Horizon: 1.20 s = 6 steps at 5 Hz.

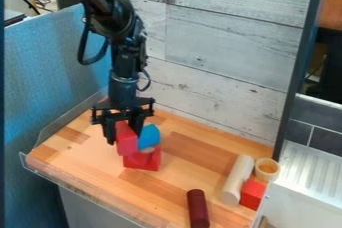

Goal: Put the red arc on top of the blue rectangular block

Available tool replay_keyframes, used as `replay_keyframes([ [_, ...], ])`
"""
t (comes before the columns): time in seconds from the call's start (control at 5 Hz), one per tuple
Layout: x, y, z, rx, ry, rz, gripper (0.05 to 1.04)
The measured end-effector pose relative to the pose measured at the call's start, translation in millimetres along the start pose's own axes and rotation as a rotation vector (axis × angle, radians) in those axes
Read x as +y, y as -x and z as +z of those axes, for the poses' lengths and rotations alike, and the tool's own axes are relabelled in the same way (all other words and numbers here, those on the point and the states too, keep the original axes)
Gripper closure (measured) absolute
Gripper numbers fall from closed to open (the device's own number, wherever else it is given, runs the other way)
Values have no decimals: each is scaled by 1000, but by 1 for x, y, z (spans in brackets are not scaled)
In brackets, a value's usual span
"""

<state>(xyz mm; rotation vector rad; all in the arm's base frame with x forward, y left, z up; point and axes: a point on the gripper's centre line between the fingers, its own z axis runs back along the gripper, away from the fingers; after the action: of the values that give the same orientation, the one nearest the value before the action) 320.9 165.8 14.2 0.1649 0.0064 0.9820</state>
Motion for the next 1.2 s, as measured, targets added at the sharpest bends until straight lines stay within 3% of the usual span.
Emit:
replay_keyframes([
  [0.4, -10, -1, 10, -176, 2, -407, 478],
  [0.6, -12, -6, 13, -195, 25, -532, 477],
  [0.8, -15, -27, 31, -222, 59, -647, 477],
  [1.2, -34, -43, 21, -200, 103, -879, 477],
])
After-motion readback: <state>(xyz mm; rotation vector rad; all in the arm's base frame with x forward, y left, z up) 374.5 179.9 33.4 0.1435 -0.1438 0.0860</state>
